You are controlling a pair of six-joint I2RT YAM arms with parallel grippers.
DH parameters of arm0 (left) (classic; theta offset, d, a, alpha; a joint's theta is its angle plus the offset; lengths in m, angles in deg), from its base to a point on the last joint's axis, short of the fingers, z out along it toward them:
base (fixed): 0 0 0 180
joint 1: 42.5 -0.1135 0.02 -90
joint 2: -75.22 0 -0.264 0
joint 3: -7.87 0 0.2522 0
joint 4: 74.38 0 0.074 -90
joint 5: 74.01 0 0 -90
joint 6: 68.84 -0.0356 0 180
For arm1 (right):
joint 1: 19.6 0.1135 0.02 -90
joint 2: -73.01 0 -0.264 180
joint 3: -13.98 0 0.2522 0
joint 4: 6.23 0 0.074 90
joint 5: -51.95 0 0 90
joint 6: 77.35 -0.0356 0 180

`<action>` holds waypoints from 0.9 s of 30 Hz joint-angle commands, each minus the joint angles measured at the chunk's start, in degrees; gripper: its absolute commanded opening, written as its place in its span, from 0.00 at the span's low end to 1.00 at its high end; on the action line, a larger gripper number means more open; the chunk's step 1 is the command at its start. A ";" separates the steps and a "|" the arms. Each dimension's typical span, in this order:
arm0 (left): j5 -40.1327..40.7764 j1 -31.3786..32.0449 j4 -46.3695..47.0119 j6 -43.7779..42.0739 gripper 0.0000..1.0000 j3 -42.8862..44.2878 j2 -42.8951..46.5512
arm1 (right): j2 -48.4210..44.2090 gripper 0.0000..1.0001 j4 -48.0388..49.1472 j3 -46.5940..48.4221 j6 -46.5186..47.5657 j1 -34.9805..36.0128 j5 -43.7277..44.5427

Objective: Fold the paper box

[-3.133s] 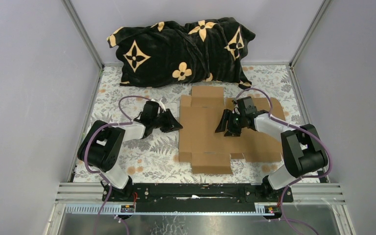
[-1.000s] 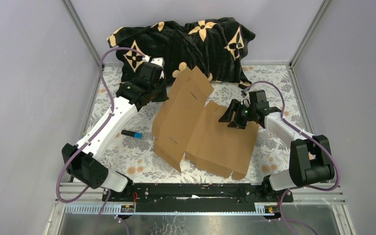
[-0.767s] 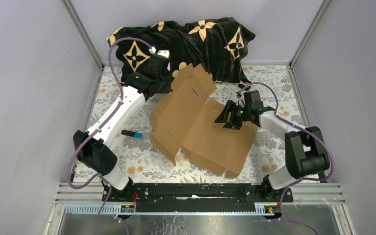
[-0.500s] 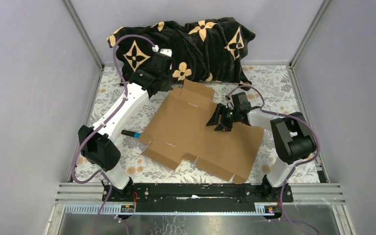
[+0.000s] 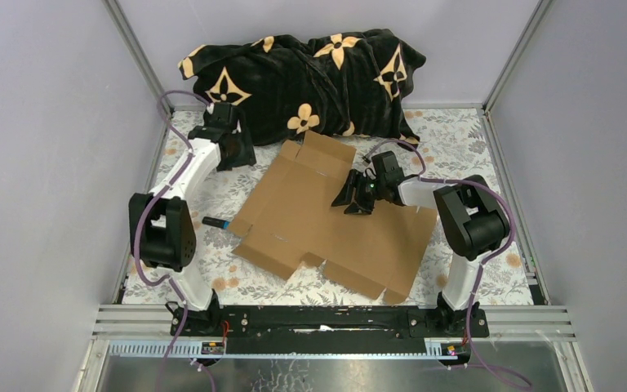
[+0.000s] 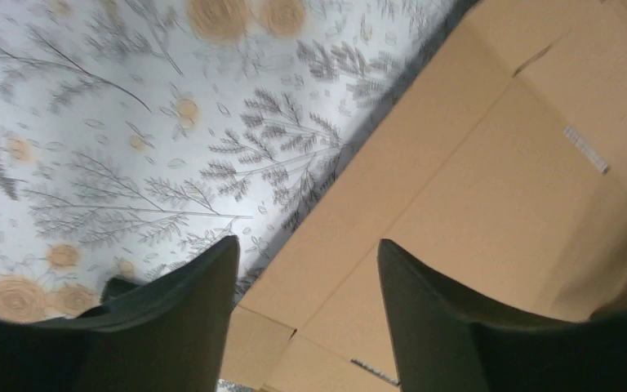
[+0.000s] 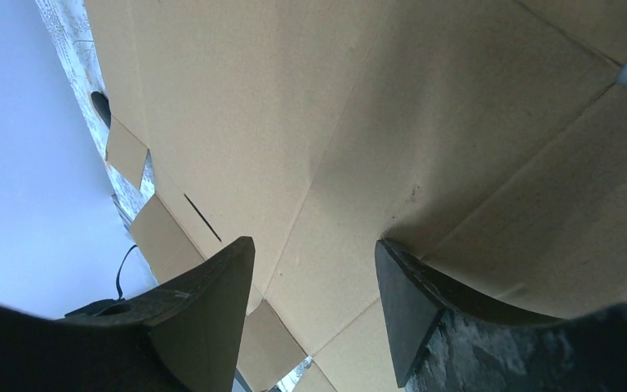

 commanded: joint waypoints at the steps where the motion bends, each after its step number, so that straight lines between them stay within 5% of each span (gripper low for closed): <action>1: -8.79 0.28 4.57 2.67 0.77 -4.45 -1.86 | 2.69 0.64 0.70 -0.06 1.36 0.22 2.28; 8: -18.39 -3.83 11.23 3.00 0.98 -9.63 -5.32 | 4.04 0.64 0.67 0.54 1.62 0.20 1.53; 27: -35.96 -8.16 18.27 1.56 0.96 -6.32 -17.49 | 5.93 0.64 -2.00 3.86 3.19 0.19 0.57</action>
